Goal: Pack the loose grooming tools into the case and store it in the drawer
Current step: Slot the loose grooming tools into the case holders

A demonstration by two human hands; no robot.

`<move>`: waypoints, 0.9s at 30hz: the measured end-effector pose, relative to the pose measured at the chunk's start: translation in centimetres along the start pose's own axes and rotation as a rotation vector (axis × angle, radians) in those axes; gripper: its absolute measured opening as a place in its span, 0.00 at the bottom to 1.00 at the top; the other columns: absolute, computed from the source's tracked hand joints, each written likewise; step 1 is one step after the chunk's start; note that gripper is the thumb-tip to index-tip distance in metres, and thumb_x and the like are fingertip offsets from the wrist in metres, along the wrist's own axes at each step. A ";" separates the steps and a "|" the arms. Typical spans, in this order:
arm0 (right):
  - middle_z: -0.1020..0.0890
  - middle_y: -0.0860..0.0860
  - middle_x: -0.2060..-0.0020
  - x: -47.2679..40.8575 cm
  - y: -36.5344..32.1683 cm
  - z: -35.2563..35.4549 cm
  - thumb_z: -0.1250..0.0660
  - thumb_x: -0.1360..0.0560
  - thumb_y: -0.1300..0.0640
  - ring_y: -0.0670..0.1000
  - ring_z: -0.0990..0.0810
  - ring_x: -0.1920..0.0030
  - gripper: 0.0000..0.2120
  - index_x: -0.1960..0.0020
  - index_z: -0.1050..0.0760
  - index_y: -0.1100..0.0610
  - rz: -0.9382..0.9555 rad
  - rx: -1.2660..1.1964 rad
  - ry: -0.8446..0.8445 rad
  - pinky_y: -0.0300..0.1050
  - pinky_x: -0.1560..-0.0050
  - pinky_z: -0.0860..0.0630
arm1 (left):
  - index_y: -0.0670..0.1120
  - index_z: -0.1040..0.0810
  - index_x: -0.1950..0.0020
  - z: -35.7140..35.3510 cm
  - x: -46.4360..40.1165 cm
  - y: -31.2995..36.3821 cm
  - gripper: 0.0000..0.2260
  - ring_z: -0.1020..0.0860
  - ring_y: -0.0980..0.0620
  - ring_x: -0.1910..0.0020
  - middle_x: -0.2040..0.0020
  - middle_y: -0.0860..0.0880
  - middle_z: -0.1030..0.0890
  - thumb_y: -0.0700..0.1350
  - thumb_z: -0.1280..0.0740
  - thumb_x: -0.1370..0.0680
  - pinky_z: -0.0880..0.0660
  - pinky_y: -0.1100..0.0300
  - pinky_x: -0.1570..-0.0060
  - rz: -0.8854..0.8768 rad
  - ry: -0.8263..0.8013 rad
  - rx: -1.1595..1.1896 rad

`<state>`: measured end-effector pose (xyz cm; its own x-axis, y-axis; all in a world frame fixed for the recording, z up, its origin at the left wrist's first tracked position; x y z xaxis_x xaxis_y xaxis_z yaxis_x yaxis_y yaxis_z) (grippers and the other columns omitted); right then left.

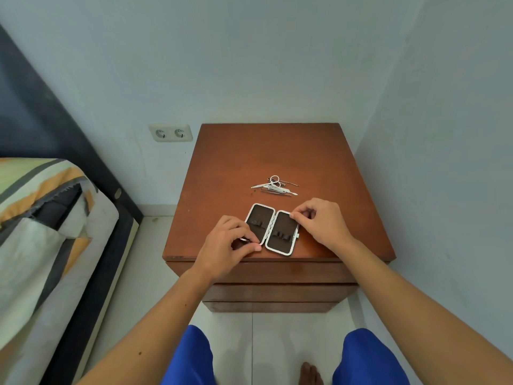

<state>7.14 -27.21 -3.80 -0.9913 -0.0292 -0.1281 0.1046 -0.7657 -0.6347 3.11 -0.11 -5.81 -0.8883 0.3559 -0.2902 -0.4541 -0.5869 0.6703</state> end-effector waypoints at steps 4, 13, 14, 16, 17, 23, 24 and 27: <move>0.19 0.44 0.63 -1.0 -0.2 -0.4 0.23 0.25 0.50 0.43 0.24 0.63 0.02 0.55 0.13 0.47 0.028 -0.004 -0.021 0.41 0.60 0.29 | 0.56 0.11 0.51 -0.4 0.0 0.4 0.12 0.25 0.54 0.41 0.50 0.63 0.18 0.62 0.25 0.27 0.24 0.59 0.46 0.009 -0.006 0.010; 0.21 0.44 0.62 -1.2 -0.3 -1.1 0.22 0.26 0.54 0.36 0.24 0.61 0.01 0.54 0.12 0.50 0.045 -0.060 0.040 0.27 0.62 0.33 | 0.55 0.10 0.51 -1.1 0.2 1.0 0.12 0.24 0.56 0.44 0.52 0.62 0.16 0.59 0.22 0.29 0.25 0.64 0.49 0.011 -0.015 0.044; 0.20 0.44 0.62 -1.1 -0.3 -1.1 0.22 0.26 0.54 0.36 0.24 0.61 0.01 0.54 0.12 0.50 0.042 -0.064 0.043 0.27 0.61 0.33 | 0.55 0.10 0.51 -1.0 0.2 1.0 0.12 0.24 0.56 0.44 0.51 0.62 0.16 0.59 0.21 0.29 0.24 0.63 0.50 0.016 -0.014 0.048; 0.19 0.45 0.60 -0.9 -0.2 -1.2 0.22 0.25 0.54 0.37 0.23 0.61 0.01 0.53 0.13 0.50 0.032 -0.071 0.047 0.28 0.61 0.33 | 0.56 0.11 0.50 -0.9 0.2 1.0 0.12 0.24 0.56 0.43 0.50 0.62 0.17 0.60 0.21 0.29 0.23 0.59 0.50 0.024 -0.010 0.055; 0.19 0.46 0.60 -0.8 -0.1 -1.3 0.22 0.25 0.54 0.39 0.23 0.61 0.02 0.53 0.13 0.50 0.028 -0.074 0.049 0.29 0.61 0.33 | 0.56 0.12 0.49 -0.7 0.2 0.8 0.13 0.24 0.56 0.42 0.48 0.62 0.18 0.60 0.21 0.30 0.22 0.58 0.48 0.035 -0.011 0.060; 0.20 0.45 0.60 -0.6 0.1 -1.1 0.22 0.26 0.56 0.43 0.24 0.63 0.03 0.53 0.13 0.51 0.045 -0.094 0.045 0.36 0.58 0.27 | 0.52 0.27 0.26 0.4 -1.4 0.6 0.44 0.32 0.58 0.30 0.30 0.57 0.28 0.74 0.23 0.35 0.29 0.59 0.32 0.075 -0.123 -0.081; 0.19 0.45 0.59 -0.7 0.1 -1.1 0.22 0.26 0.55 0.43 0.23 0.63 0.03 0.53 0.13 0.50 0.042 -0.090 0.036 0.37 0.58 0.26 | 0.51 0.30 0.23 0.5 -2.1 0.7 0.49 0.34 0.56 0.27 0.27 0.54 0.29 0.77 0.25 0.36 0.33 0.56 0.28 0.080 -0.139 -0.149; 0.19 0.45 0.59 -0.9 0.2 -0.9 0.22 0.26 0.55 0.45 0.22 0.62 0.04 0.51 0.13 0.49 0.030 -0.095 0.022 0.37 0.58 0.25 | 0.48 0.35 0.19 0.7 -3.5 0.4 0.58 0.38 0.53 0.22 0.21 0.53 0.34 0.82 0.30 0.39 0.40 0.52 0.22 0.097 -0.209 -0.278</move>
<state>8.08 -26.76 -4.49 -0.9858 -0.0365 -0.1641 0.1423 -0.7005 -0.6994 6.07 -1.11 -4.05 -0.9080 0.4132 -0.0692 -0.3954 -0.7904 0.4679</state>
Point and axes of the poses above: each hand's wrist, its own x-axis away from the middle knuckle, its own z-axis out of the back of the hand, y = z × x, the point moved 2 cm from there along -x, towards the middle knuckle
